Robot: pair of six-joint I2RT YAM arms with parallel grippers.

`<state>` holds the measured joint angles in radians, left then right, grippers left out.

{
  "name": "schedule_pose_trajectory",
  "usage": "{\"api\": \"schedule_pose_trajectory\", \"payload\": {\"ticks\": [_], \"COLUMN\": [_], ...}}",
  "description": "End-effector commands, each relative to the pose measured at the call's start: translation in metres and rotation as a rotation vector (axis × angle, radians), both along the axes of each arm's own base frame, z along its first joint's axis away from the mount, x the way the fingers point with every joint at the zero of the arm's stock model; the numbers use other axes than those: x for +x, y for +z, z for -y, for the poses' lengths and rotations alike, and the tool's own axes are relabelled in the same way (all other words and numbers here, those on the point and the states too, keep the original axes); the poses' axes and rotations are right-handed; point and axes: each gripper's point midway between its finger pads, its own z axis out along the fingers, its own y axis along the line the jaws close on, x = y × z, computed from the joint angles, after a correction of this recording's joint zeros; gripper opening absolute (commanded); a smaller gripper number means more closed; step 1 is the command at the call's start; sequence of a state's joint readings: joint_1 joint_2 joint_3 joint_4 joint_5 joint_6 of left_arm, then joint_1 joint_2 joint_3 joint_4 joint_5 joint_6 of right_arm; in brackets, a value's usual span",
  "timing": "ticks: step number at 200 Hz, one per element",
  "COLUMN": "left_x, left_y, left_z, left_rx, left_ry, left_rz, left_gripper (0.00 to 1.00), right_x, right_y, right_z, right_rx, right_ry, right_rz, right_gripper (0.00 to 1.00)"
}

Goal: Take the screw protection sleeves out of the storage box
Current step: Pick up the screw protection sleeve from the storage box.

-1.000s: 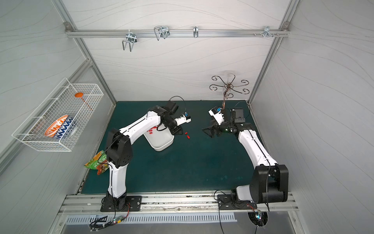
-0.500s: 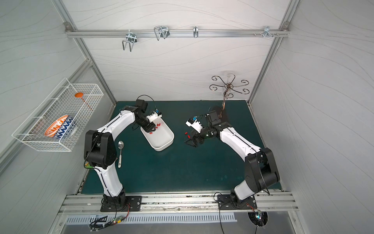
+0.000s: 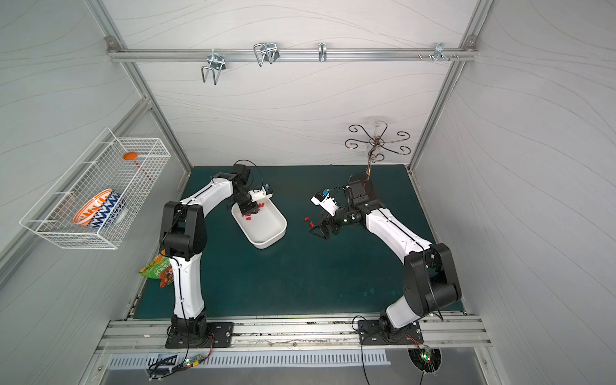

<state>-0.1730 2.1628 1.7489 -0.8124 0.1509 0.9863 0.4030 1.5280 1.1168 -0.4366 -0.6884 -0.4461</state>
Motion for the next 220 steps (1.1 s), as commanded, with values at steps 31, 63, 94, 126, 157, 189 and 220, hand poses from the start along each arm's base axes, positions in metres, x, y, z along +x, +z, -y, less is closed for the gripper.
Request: {"api": "schedule_pose_trajectory", "payload": {"ticks": [31, 63, 94, 126, 157, 189, 220], "left_x": [0.025, 0.032, 0.028, 0.020, 0.017, 0.017, 0.016], "left_y": [-0.006, -0.016, -0.023, -0.029, -0.035, -0.037, -0.038], "left_z": [0.008, 0.007, 0.007, 0.005, 0.003, 0.005, 0.009], "left_rx": [0.041, 0.058, 0.066, 0.072, 0.085, 0.081, 0.070], "left_ry": [-0.086, -0.086, -0.092, -0.097, -0.097, -0.099, -0.096], "left_rz": [0.041, 0.039, 0.009, -0.027, -0.044, -0.048, -0.060], "left_gripper": [0.36, 0.36, 0.36, 0.35, 0.29, 0.19, 0.08], "right_x": [-0.002, -0.001, 0.001, 0.002, 0.002, 0.003, 0.003], "right_y": [0.004, 0.005, 0.006, 0.007, 0.006, 0.006, 0.005], "right_z": [0.006, 0.008, 0.011, 0.012, 0.012, 0.012, 0.012], "right_rx": [0.007, 0.010, 0.012, 0.012, 0.013, 0.013, 0.013], "right_ry": [0.000, -0.006, -0.014, -0.021, -0.021, -0.024, -0.024], "right_rz": [0.005, 0.008, 0.008, 0.010, 0.007, 0.004, -0.002], "right_gripper": [0.99, 0.99, 0.99, 0.99, 0.99, 0.99, 0.99]}}
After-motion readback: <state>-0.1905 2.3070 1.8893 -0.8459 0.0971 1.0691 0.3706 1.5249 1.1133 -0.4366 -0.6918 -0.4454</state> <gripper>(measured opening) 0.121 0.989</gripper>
